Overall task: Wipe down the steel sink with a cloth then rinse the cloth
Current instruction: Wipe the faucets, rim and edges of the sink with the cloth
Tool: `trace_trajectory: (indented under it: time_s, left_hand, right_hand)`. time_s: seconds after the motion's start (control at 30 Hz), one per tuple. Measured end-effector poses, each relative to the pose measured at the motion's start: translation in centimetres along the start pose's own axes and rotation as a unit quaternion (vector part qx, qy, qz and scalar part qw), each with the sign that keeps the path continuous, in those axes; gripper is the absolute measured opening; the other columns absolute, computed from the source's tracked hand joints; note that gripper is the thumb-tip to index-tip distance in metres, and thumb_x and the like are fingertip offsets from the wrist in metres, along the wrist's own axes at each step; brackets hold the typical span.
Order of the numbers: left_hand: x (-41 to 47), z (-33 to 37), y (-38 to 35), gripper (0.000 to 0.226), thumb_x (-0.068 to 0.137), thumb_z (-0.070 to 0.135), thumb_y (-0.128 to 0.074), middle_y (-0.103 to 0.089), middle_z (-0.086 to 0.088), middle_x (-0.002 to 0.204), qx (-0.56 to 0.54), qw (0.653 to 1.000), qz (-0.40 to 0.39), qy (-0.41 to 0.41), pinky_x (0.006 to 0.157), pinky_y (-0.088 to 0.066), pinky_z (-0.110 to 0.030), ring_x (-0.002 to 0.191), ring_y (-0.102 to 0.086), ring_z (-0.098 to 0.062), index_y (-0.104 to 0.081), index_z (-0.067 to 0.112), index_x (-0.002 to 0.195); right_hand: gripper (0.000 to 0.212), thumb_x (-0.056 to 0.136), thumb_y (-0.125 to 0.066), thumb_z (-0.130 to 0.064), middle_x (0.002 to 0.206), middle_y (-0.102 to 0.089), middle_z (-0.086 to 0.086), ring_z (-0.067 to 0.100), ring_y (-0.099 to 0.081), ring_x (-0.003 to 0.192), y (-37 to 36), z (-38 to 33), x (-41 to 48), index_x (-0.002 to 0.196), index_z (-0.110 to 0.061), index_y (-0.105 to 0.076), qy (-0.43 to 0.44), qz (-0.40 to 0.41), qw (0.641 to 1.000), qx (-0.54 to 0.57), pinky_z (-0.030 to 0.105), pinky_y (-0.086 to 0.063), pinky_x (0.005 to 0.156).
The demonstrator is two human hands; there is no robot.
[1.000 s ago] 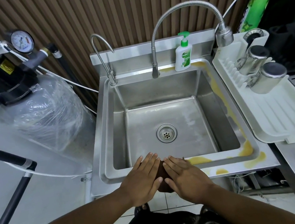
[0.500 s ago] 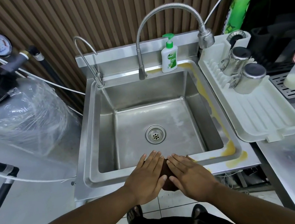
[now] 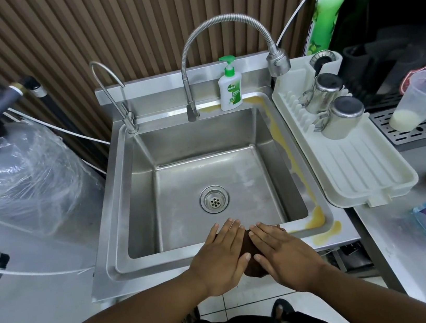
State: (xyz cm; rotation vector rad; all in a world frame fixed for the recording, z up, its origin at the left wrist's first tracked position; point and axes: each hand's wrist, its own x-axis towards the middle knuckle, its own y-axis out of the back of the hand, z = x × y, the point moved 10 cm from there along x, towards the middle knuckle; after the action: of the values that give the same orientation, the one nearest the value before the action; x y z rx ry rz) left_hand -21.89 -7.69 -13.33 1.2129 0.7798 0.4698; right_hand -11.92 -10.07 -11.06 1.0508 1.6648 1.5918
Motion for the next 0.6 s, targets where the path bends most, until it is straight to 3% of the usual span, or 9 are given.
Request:
trace_trajectory:
  time_s: [0.23,0.3,0.43,0.6]
  left_hand:
    - [1.1,1.3,0.3,0.071,0.104,0.052,-0.008,0.005,-0.007,0.169,-0.005,1.0,-0.014,-0.001,0.124,0.012,-0.043,0.154,0.016,-0.018,0.001,0.01,0.16]
    - [0.8,1.0,0.4,0.073,0.102,0.055,0.0,0.01,-0.006,0.168,-0.015,1.0,-0.007,-0.005,0.123,0.013,-0.043,0.153,0.02,-0.017,0.004,0.011,0.159]
    - [-0.4,0.2,0.0,0.086,0.09,0.061,0.013,0.01,-0.005,0.168,-0.016,0.999,-0.031,-0.018,0.122,0.016,-0.045,0.152,0.02,-0.016,0.005,0.011,0.159]
    - [-1.5,-1.3,0.0,0.073,0.104,0.054,-0.009,0.013,-0.006,0.168,-0.008,0.998,-0.059,-0.034,0.123,0.013,-0.048,0.152,0.02,-0.016,0.008,0.009,0.159]
  right_hand:
    - [0.059,0.106,-0.022,-0.039,0.142,-0.059,0.01,0.026,-0.049,0.138,1.5,1.0,-0.8,0.133,-0.005,-0.063,-0.045,-0.003,0.999,-0.011,0.04,-0.038,0.114]
    - [0.055,0.105,-0.032,-0.038,0.144,-0.056,0.013,0.028,-0.047,0.139,1.8,0.2,-0.9,0.135,-0.002,-0.061,-0.067,0.007,0.998,0.001,0.04,-0.03,0.115]
    - [0.063,0.107,-0.025,-0.045,0.145,-0.055,0.015,0.028,-0.046,0.14,0.2,-1.7,-0.8,0.139,0.0,-0.056,-0.113,-0.015,0.993,0.015,0.039,-0.021,0.118]
    - [0.067,0.107,-0.024,-0.051,0.149,-0.051,0.013,0.025,-0.041,0.143,-0.3,-2.9,0.1,0.144,-0.002,-0.051,-0.12,-0.033,0.992,0.012,0.038,-0.019,0.118]
